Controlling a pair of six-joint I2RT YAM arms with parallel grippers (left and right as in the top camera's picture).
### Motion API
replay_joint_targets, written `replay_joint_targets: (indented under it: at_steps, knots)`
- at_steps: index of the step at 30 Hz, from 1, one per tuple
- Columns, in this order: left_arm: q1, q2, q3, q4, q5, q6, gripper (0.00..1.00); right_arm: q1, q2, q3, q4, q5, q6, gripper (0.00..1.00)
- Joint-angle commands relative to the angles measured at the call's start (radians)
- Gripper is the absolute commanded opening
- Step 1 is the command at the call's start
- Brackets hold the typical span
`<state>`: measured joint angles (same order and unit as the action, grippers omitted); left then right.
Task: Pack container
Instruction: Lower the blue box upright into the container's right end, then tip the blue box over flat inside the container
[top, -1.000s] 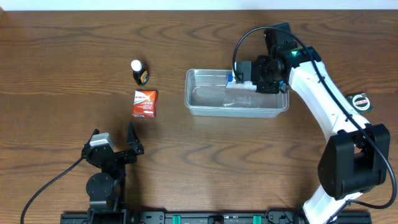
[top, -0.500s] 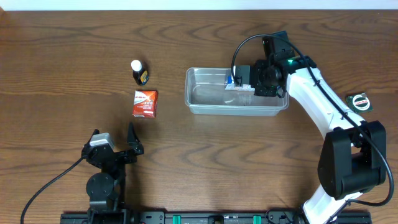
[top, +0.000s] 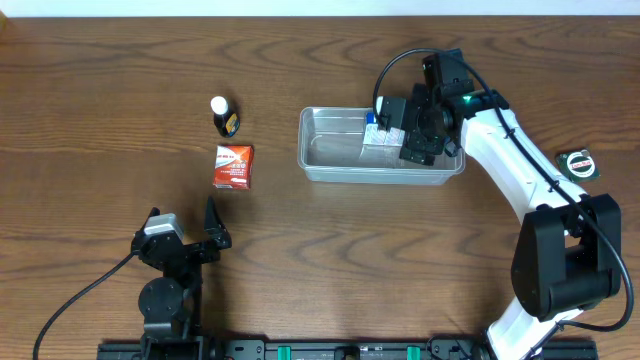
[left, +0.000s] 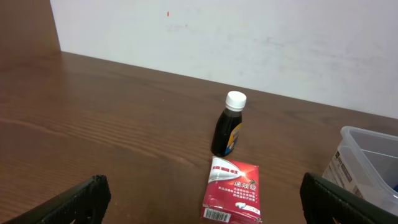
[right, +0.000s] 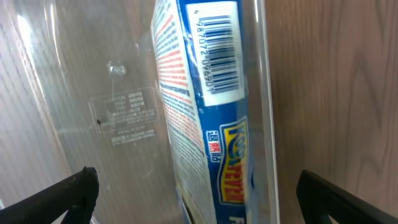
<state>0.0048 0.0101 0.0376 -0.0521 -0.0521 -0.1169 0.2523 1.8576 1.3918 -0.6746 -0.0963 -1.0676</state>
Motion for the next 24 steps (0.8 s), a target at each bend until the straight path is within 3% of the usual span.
replay_joint_targets:
  at_steps: [1, 6, 13, 15, 16, 19, 20, 24]
  knots:
    - [0.004, -0.006, -0.034, -0.013, -0.011, -0.008, 0.98, -0.003, -0.032, 0.0, 0.001, -0.002, 0.108, 0.99]
    - [0.004, -0.006, -0.034, -0.013, -0.011, -0.008, 0.98, -0.003, -0.068, 0.0, 0.015, -0.001, 0.14, 0.99]
    - [0.004, -0.006, -0.034, -0.013, -0.011, -0.008, 0.98, -0.008, -0.151, 0.002, 0.099, 0.003, 0.442, 0.96]
    - [0.004, -0.006, -0.034, -0.013, -0.011, -0.008, 0.98, -0.013, -0.164, 0.002, 0.116, 0.003, 0.533, 0.79]
    - [0.004, -0.006, -0.034, -0.013, -0.011, -0.008, 0.98, -0.017, -0.168, 0.002, 0.124, 0.003, 0.585, 0.65]
    - [0.004, -0.006, -0.034, -0.013, -0.011, -0.008, 0.98, -0.026, -0.169, 0.002, 0.137, 0.003, 0.75, 0.08]
    - [0.004, -0.006, -0.034, -0.013, -0.011, -0.008, 0.98, -0.029, -0.169, 0.001, 0.136, 0.003, 0.814, 0.01]
    - [0.004, -0.006, -0.034, -0.013, -0.011, -0.008, 0.98, -0.031, -0.168, 0.001, 0.144, 0.003, 1.078, 0.01]
